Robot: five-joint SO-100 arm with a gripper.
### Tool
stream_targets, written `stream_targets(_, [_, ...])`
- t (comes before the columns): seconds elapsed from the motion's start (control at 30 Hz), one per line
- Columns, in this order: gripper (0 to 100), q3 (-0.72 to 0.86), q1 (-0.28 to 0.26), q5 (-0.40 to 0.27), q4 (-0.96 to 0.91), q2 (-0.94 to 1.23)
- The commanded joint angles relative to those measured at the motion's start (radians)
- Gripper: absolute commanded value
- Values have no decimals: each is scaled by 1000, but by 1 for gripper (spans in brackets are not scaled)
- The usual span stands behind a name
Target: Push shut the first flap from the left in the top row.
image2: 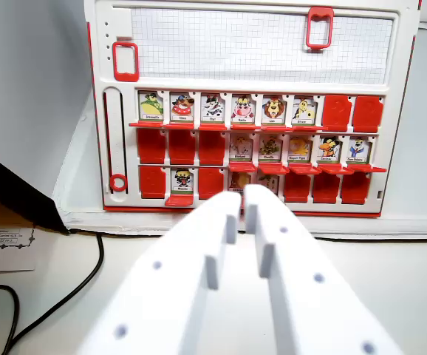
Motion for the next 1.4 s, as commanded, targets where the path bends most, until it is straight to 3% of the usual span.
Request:
stream_targets(0.0, [0, 14, -11, 72, -110, -41])
stream_targets(0.5, [0, 44, -14, 71, -110, -29])
stream_targets(0.83, [0, 97, -69, 49, -170, -72])
stream_targets(1.13, [0, 270, -141, -14, -456, -184])
stream_targets(1.37, [0, 308, -186, -28, -617, -333])
